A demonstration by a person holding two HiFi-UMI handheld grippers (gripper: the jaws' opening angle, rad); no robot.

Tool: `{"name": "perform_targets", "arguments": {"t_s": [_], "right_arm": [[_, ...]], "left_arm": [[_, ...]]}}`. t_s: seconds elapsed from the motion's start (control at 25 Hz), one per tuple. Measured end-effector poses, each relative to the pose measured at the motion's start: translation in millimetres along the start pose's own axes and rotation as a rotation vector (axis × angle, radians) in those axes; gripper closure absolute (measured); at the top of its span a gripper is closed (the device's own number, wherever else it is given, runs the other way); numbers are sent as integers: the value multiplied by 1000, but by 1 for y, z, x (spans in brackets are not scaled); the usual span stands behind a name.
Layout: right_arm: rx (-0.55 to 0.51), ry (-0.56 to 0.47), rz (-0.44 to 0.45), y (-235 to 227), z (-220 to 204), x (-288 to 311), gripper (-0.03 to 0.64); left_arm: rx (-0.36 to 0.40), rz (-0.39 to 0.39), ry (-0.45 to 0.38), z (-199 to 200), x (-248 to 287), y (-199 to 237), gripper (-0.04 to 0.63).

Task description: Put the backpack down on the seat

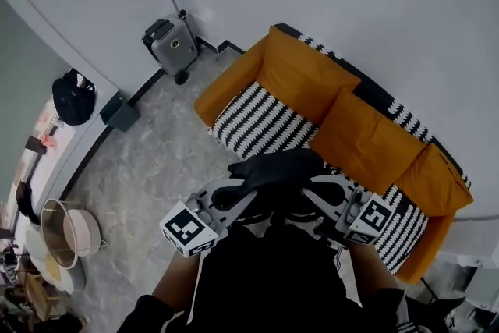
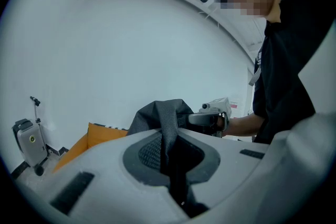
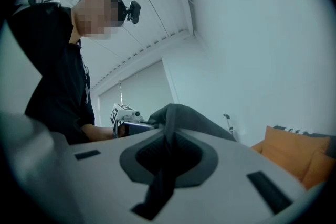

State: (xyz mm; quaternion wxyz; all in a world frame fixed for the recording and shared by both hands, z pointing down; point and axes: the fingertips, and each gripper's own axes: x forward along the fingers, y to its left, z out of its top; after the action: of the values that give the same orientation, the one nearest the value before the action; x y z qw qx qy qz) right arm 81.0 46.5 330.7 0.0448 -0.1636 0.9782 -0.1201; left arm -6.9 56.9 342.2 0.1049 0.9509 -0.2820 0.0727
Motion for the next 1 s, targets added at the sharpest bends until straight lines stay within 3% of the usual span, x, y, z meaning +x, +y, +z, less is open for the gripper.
{"name": "perform_targets", "arguments": {"t_s": [0.6,1.0], "right_arm": [[35,11,-22,-57,-2,24,584],[73,39,-78,-115,-9,82,584]], "left_arm": [[-20,-27,35,-1,30,53,566],[-49,-80,53,-2,42,138,566]]}}
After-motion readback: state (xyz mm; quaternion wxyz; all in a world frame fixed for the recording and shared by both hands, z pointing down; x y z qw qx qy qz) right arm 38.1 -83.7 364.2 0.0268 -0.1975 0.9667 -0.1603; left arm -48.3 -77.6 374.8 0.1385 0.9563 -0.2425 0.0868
